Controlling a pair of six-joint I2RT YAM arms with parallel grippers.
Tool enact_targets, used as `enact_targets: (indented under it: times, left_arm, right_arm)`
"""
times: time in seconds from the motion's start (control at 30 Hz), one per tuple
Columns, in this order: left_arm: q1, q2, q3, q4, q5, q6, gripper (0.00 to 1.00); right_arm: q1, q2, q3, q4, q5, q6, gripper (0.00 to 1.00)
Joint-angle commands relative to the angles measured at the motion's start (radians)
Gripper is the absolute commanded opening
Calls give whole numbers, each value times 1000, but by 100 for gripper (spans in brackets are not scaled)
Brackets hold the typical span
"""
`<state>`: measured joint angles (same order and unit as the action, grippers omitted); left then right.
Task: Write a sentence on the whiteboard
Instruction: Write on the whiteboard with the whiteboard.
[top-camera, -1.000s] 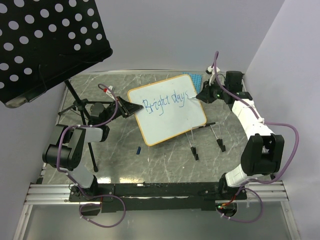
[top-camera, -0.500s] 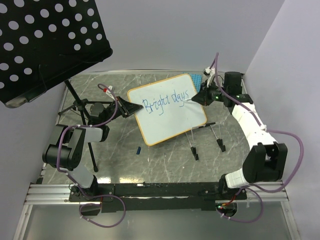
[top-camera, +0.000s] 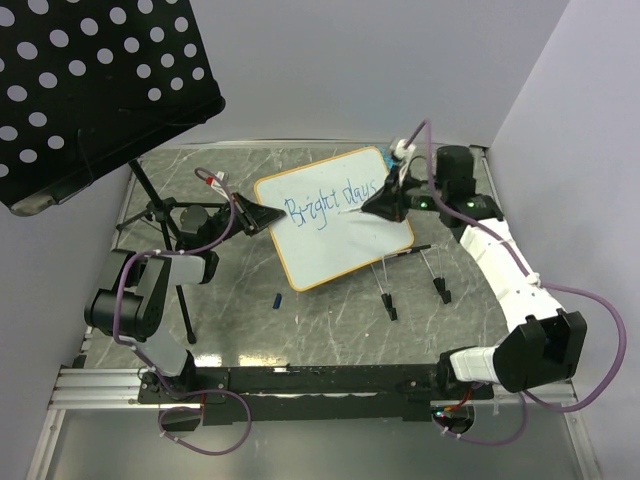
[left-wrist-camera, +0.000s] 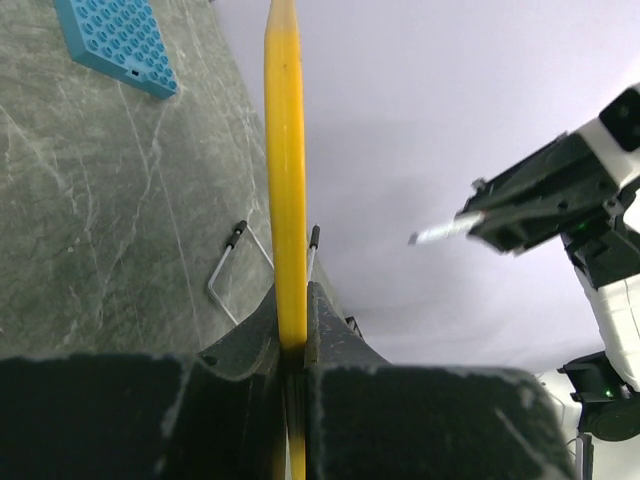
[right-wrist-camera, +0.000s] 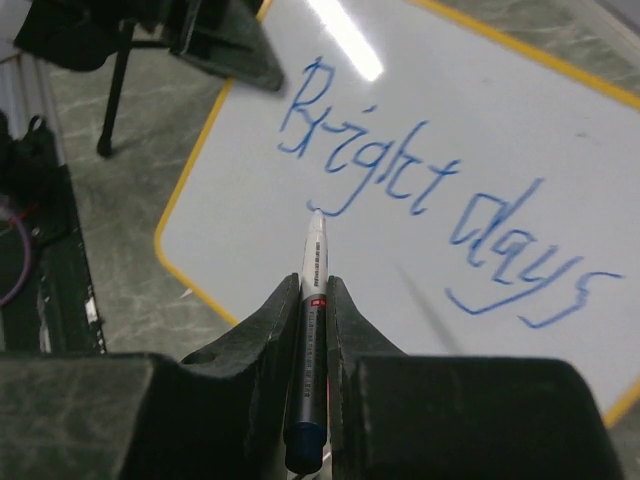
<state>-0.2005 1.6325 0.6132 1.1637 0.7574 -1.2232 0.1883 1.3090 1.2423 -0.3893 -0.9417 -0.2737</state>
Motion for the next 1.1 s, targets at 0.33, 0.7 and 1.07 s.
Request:
enact_targets:
  times: [0.33,0.7,1.07]
  left_arm:
    - [4,-100,3,376,-56,-45,1]
    - [6,-117,-18,380,-70,-48,1]
    - [6,-126,-33,387,-75,-53,1]
  right_arm:
    - [154,-66,-70,-54,-11,-174,0]
    - [154,-102,-104,-31,14,-174,0]
    - [154,-111,-126,-10,30,-165,0]
